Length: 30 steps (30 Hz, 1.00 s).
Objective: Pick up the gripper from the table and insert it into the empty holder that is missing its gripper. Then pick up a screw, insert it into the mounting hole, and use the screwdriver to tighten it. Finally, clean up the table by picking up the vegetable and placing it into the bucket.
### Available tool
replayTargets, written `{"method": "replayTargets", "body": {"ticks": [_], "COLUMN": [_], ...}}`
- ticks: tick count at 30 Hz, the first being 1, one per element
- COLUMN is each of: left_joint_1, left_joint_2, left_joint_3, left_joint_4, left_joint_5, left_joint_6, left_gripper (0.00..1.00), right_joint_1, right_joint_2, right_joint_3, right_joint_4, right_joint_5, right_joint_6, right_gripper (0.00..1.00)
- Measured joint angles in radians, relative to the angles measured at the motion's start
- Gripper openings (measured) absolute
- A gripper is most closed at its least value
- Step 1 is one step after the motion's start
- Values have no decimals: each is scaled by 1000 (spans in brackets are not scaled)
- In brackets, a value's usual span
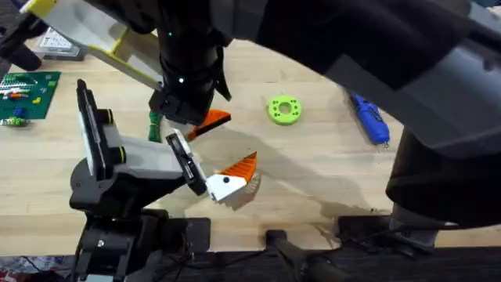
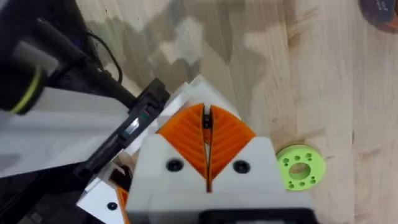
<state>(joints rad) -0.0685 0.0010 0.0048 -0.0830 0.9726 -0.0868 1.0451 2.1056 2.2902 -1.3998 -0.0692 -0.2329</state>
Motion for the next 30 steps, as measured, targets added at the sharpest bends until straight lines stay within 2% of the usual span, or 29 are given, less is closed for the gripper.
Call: {"method": "replayTargets", "body": {"ticks": [25, 26, 30], "left_joint_1": [0, 0, 0], "left_joint_2": [0, 0, 0], "left_joint_3": [0, 0, 0], "left_joint_4": [0, 0, 0], "left_joint_5": [1, 0, 1], "left_joint_6": [0, -1, -2], "left_gripper": [986, 986, 986], "right_joint_1": [0, 0, -12], "right_joint_2": [0, 0, 0], "right_joint_3": [0, 0, 5], "right_joint_4": [-5, -6, -8], "right_joint_5": [0, -1, 36], "right_joint_6": [1, 1, 0], "right_gripper": [24, 111, 699]}}
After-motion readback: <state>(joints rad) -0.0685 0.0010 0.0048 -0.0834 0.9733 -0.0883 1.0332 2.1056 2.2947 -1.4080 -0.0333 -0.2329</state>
